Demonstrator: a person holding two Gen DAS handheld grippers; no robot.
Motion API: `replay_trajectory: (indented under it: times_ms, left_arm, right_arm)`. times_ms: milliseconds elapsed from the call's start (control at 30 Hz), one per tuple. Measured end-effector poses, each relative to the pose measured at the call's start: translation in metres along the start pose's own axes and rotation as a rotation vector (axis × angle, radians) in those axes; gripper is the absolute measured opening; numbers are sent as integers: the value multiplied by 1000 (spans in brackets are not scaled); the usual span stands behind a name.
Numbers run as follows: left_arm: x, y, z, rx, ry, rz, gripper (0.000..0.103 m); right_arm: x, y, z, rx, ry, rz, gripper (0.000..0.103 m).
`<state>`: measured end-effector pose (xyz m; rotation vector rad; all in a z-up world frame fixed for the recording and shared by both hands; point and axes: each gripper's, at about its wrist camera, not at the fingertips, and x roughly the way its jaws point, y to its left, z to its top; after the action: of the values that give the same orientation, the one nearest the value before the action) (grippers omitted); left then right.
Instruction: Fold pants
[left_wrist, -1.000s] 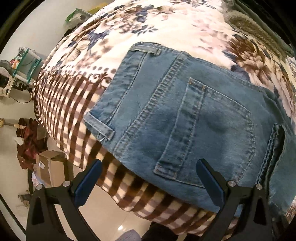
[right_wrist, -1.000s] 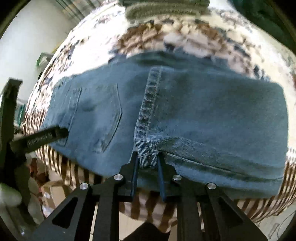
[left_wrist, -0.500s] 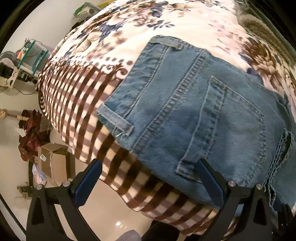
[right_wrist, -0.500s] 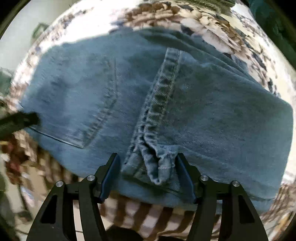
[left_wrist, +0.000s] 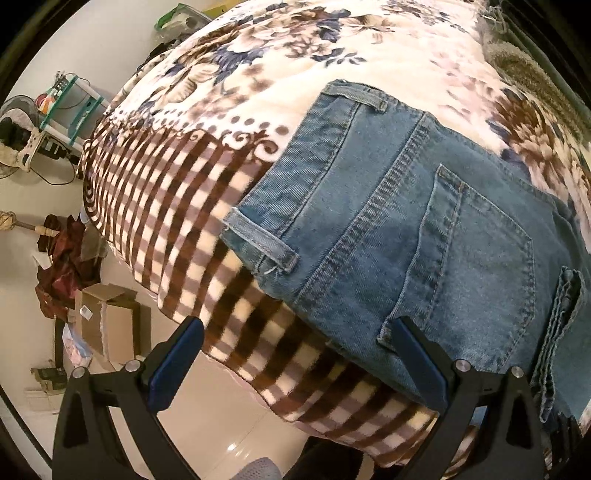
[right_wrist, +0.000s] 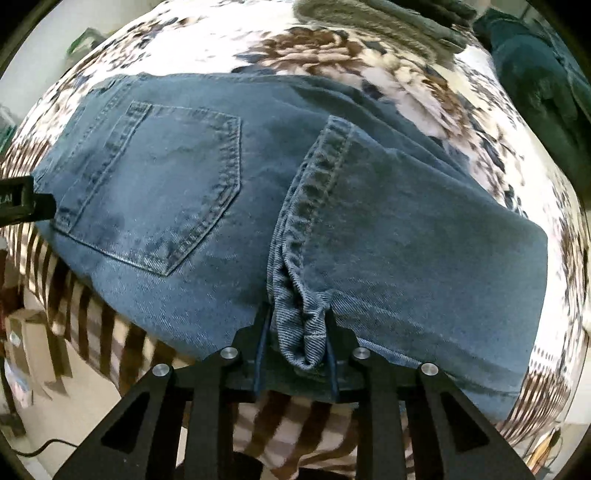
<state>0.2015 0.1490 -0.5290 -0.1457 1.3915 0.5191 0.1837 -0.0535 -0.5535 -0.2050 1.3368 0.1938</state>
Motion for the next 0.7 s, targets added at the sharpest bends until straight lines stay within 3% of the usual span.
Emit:
replay_trajectory:
  times_ms: [67,100,133,200,233,300,400,500,533,600,700]
  left_arm:
    - [2,-1,-1,-3,8,-3,103]
    - [2,0,-2,-14,13,-11,103]
    - [2,1,-2,-23,16,-18,103]
    - [2,8,-4,-61,23,-49,103]
    - [1,14,-4,-89,23,-79,103]
    - [0,30,-6,-167,23,-140,103]
    - [7,55,-9,-317,27,-216,103]
    - [25,75,-15,-447,64,-250,103]
    - [29,77,-16,-468,74,-252,103]
    - [35,82,-19,-502,81,-272,103]
    - [37,81,-22,-497,72,-280,103]
  right_arm:
    - [8,2,4,-16,44,11,29]
    - [11,-1,7,0,69,37,36]
    - [12,-6,10,38,81,77,39]
    - [10,-24,18,135,113,216,60]
    - [6,-32,20,183,115,267,62]
    - [-7,-58,24,310,90,356,70]
    - [-29,-102,20,498,-4,330,79]
    - [-16,-131,10,558,52,150,78]
    - [-4,-138,3,569,79,143,75]
    - [17,-138,-10,549,175,126,51]
    - [11,-122,-21,432,152,94,51]
